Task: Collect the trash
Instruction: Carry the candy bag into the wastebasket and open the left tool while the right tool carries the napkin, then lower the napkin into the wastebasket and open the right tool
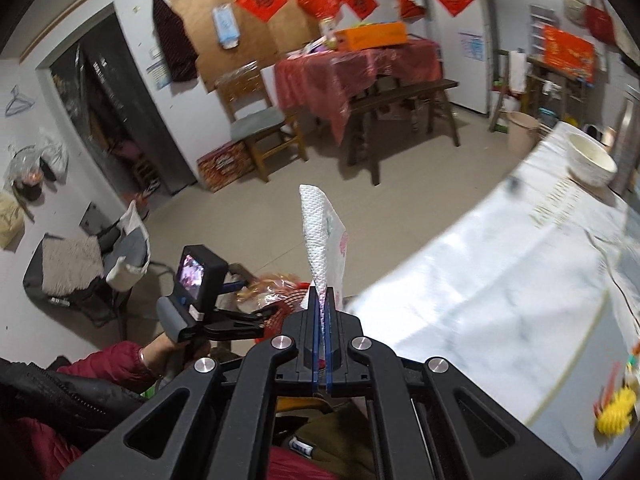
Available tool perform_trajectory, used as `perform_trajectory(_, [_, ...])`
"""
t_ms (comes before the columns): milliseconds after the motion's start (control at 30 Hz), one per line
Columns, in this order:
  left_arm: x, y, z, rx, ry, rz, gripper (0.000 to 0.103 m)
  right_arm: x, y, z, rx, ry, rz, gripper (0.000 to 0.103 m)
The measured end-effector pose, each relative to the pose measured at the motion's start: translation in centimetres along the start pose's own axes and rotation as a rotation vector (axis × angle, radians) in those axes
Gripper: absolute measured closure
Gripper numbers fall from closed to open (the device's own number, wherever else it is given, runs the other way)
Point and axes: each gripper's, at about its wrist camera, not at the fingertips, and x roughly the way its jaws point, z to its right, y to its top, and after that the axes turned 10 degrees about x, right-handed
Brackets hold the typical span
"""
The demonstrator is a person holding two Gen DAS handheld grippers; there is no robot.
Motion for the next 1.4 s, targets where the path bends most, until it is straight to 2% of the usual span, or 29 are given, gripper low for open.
perform_trajectory(233, [0.4, -0.9, -1.5, -0.036, -0.03, -0.011, 0.012, 2.9, 1.0, -2.6, -0.04, 0.02, -0.054, 0.1])
perform_trajectory(400, [0.8, -1.6, -2.4, -0.051, -0.005, -0.019, 0.012, 5.6, 1.4, -3.1, -0.043, 0.026, -0.107, 0.1])
perform_trajectory(467, [0.9, -1.9, -3.6, -0.086, 0.001, -0.024, 0.012, 6.7, 1.3, -3.4, -0.049, 0.036, -0.131, 0.1])
perform_trajectory(767, [0.0, -3.1, -9.2, -0.225, 0.036, -0.001, 0.011, 14.9, 0.4, -6.4, -0.093, 0.048, -0.276, 0.1])
perform_trajectory(1000, [-0.9, -3.5, -10.9, -0.275, 0.042, 0.021, 0.011, 21.5, -0.4, -9.1, -0.151, 0.047, -0.356, 0.096])
perform_trajectory(1033, [-1.0, -3.6, -11.0, -0.275, 0.043, 0.022, 0.011, 22.1, -0.5, -9.1, -0.147, 0.055, -0.369, 0.086])
perform_trajectory(1067, [-1.1, -3.6, -11.0, -0.273, 0.045, 0.023, 0.011, 22.5, -0.6, -8.9, -0.136, 0.064, -0.376, 0.066])
perform_trajectory(1100, [-1.1, -3.6, -10.9, -0.271, 0.046, 0.025, 0.011, 22.5, -0.5, -8.9, -0.13, 0.067, -0.372, 0.059])
perform_trajectory(1267, [-1.2, -3.7, -10.7, -0.27, 0.042, 0.027, 0.011, 21.6, -0.2, -9.1, -0.149, 0.053, -0.339, 0.058])
perform_trajectory(1400, [-1.1, -3.9, -10.5, -0.267, 0.034, 0.025, 0.011, 18.6, 0.8, -8.0, -0.143, 0.034, -0.269, 0.058])
